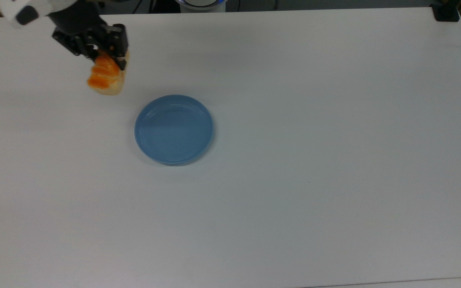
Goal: Put the bread on a plate
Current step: 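Lift the bread roll and carry it over the blue plate, then lower the bread roll onto the plate and open the gripper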
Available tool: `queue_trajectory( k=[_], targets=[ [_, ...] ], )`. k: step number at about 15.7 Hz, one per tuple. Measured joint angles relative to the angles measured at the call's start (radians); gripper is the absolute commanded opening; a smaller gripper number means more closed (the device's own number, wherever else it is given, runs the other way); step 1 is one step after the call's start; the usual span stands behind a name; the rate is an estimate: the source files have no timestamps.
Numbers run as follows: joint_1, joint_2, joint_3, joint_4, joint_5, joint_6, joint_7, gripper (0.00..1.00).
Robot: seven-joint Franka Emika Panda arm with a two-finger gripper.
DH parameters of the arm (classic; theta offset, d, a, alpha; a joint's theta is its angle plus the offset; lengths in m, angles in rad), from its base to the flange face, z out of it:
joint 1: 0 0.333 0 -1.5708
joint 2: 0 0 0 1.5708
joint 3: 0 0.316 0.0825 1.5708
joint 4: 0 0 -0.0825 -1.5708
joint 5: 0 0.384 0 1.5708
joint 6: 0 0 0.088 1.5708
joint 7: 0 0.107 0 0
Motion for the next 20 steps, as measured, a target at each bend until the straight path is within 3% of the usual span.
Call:
queue_trajectory(
  k=[4, 12, 20],
  targets=[
    [0.07, -0.013, 0.001, -0.071, -0.017, 0.008, 0.061, 0.47],
    [0.149, -0.01, 0.008, -0.294, -0.067, 0.328, 0.195, 0.46],
    [0.185, 0.099, 0.011, -0.329, -0.131, 0.492, 0.295, 0.46]
  ],
)
